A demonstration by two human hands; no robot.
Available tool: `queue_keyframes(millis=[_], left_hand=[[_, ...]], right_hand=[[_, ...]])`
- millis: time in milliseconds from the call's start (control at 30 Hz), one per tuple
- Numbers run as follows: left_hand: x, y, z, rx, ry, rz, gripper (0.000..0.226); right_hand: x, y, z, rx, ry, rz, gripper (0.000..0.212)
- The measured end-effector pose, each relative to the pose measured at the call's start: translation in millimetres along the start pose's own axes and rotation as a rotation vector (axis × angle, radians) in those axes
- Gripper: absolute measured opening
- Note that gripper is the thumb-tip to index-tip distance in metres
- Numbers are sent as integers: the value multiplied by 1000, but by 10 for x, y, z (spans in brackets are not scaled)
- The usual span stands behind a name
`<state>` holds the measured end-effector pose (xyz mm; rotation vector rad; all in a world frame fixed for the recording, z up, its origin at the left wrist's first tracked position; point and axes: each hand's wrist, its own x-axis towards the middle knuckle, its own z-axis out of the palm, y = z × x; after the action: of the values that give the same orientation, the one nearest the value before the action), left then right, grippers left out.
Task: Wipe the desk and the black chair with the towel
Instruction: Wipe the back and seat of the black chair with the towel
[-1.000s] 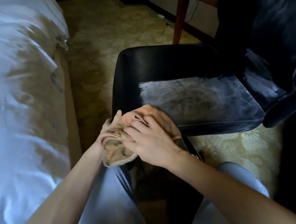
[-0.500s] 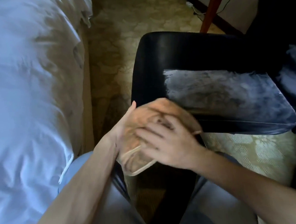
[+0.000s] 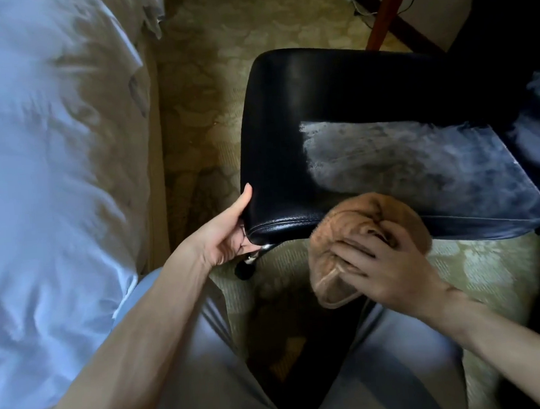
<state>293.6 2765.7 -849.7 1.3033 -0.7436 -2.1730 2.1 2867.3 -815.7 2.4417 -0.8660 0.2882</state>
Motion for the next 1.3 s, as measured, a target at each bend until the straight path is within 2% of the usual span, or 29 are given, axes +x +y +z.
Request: queue_keyframes(millis=[67,133,167,267,333,433,567,667,800,900,933,1000,1100,1200,1300], left_hand=[[-7,19,4,21,6,1,91],[9,20,-6,33,-21,-33,97],[16,19,-15,22,-48,-57,95],[21,28,-30,23,-58,-58,91],[21,56,-10,36,30,-16,89],[68,93,3,-40,117,65,74],[93,130,-14,-19,166,83,69],[109,109,50,-72,267,94,71],[136,60,123,-243,262,12,84],[62,55,157,-171,195,1,85],[52,62,164,-175,201,-10,85],[80,85,168,-231,278,-20,84],[116,194,230,-314,409,-7,68],[90,279,237,-343,426,-14,60],[83,310,198,-386,433,-5,62]], right_hand=[[282,-210,-18,51,88,-37,30],[634,-462,92,83,110,-121,21],[789,-568,175,64,74,-168,20],[963,-634,370,-122,-81,-250,39],[817,-503,437,-134,-82,-200,38],[404,-189,363,-67,1,-67,20],[-58,191,146,-66,2,13,34],[-121,150,175,5,10,88,34],[398,-217,215,43,192,-7,24],[781,-307,271,50,227,21,47],[803,-284,319,20,217,40,47],[685,-207,429,-26,215,56,38],[320,-40,449,-31,241,82,30],[-44,160,351,-46,238,81,19],[-363,281,252,-60,201,99,21]])
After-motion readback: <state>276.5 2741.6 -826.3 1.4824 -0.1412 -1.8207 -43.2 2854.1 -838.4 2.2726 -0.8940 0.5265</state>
